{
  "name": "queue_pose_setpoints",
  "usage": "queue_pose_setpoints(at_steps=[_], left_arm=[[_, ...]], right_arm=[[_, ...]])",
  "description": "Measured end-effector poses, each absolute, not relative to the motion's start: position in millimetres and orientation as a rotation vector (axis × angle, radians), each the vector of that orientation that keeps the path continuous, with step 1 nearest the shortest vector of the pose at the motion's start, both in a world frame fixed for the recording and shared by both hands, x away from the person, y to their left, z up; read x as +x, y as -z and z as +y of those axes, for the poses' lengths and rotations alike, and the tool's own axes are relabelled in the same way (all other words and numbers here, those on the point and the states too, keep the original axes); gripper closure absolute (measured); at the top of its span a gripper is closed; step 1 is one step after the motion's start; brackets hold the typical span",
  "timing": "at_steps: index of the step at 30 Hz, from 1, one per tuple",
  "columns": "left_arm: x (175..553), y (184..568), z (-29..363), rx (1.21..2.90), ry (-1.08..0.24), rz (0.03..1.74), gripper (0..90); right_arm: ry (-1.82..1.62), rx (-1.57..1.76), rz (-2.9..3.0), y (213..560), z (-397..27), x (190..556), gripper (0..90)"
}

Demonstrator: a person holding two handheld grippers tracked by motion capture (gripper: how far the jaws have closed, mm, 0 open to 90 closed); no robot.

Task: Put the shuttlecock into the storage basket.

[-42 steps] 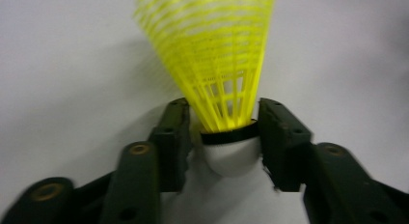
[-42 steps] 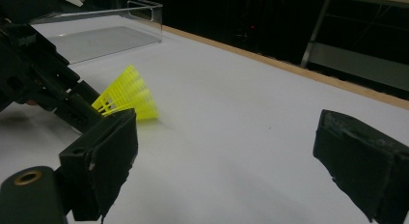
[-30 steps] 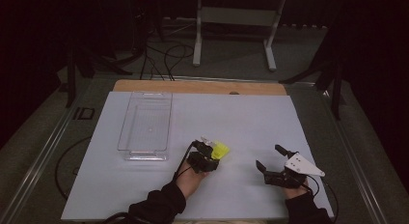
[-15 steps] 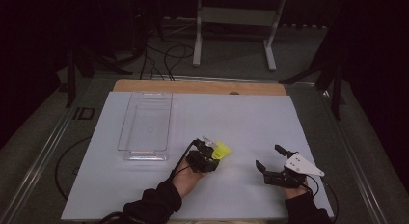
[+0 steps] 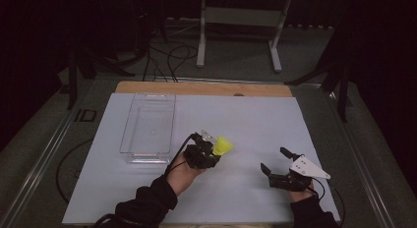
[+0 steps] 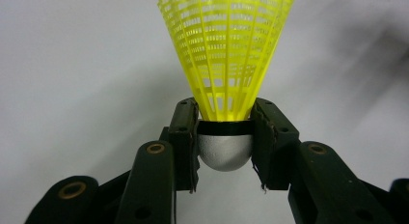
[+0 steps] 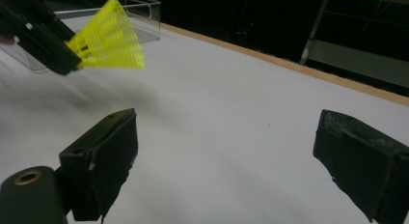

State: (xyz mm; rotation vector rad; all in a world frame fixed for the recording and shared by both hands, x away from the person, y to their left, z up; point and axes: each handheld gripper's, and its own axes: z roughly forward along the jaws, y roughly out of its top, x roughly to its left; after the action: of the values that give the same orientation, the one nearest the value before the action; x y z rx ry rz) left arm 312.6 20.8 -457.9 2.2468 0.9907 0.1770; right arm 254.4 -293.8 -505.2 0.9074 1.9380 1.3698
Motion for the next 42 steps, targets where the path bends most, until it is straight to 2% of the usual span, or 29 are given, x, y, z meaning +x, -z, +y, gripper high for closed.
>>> queue_pose_setpoints(at_steps=[16,42], left_arm=[[323.2,419.6,52.9,2.198,-0.249,0.990,65.1],[343.2,383.7,130.2,2.037,-0.403,1.162,65.1]], right_arm=[[-1.370,0.911,1.938,505.5,-293.6,255.0,8.4],[-1.366,0.915,1.944,506.7,-292.3,255.9,8.4]])
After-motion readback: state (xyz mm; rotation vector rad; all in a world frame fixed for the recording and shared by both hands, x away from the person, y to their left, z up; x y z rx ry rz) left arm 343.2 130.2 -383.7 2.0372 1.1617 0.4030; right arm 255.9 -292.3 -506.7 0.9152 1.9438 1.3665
